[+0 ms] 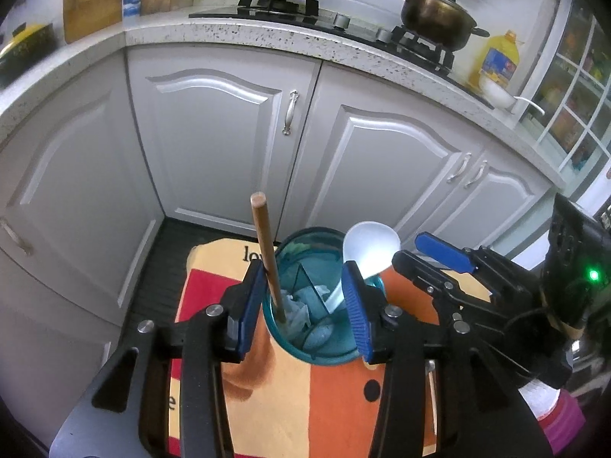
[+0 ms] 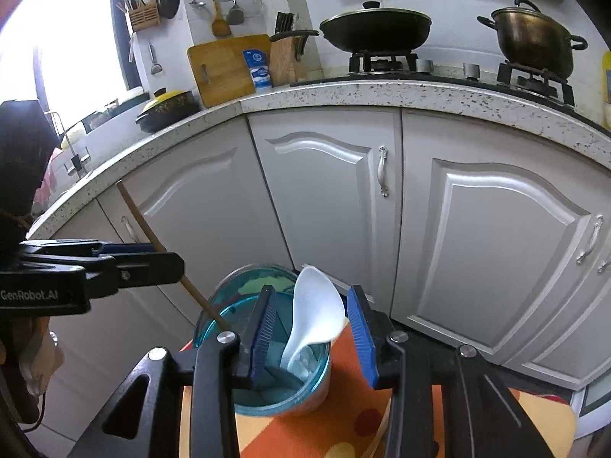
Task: Organize utensils
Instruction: 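Lower the chopstick into the cup and open the left tool while the right tool releases the spoon, then move both tools back down to the remaining utensils on the cloth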
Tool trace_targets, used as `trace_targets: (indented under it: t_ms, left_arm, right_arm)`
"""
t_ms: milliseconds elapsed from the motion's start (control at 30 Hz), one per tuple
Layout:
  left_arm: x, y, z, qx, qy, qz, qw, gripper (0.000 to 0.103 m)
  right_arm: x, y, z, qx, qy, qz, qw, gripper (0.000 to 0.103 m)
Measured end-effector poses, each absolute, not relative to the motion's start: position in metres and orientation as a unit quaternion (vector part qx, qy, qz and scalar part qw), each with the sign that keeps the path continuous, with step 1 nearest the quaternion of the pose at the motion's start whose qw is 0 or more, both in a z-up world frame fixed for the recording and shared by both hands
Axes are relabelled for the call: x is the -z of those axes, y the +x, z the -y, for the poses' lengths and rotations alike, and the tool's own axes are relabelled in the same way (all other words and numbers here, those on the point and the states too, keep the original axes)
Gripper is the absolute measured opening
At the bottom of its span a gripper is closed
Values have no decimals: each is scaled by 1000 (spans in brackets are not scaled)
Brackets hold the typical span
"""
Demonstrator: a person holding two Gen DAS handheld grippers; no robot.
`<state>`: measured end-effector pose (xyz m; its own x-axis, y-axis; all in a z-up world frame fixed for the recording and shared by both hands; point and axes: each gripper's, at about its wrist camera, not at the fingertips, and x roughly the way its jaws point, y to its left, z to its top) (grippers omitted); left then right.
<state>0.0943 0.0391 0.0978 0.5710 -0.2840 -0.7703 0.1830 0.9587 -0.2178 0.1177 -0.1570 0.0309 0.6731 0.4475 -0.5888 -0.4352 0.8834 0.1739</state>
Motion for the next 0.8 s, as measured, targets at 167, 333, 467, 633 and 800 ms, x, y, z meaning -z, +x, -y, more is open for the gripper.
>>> trace_targets:
  t_ms: [167, 333, 467, 633, 800]
  left_arm:
    - [-109, 80, -43, 129, -65, -431, 891, 55]
    - [-123, 66, -46, 125, -63, -413, 900, 58]
    - [-130, 54, -44, 114, -51, -398, 909, 58]
    - [-141, 38, -39, 101, -31, -377, 920, 58]
    - [-153, 26, -34, 99, -18, -359, 928, 58]
  right_arm:
    - [-29, 104, 170, -239, 31, -333, 912, 37]
    - [-27, 92, 175, -232, 33, -340, 911, 37]
    - [-24, 79, 179, -224, 33, -346, 911, 38]
    - [-21, 64, 185, -214, 40, -357, 908, 40]
    - [-19, 50, 191, -212, 45, -363, 906, 40]
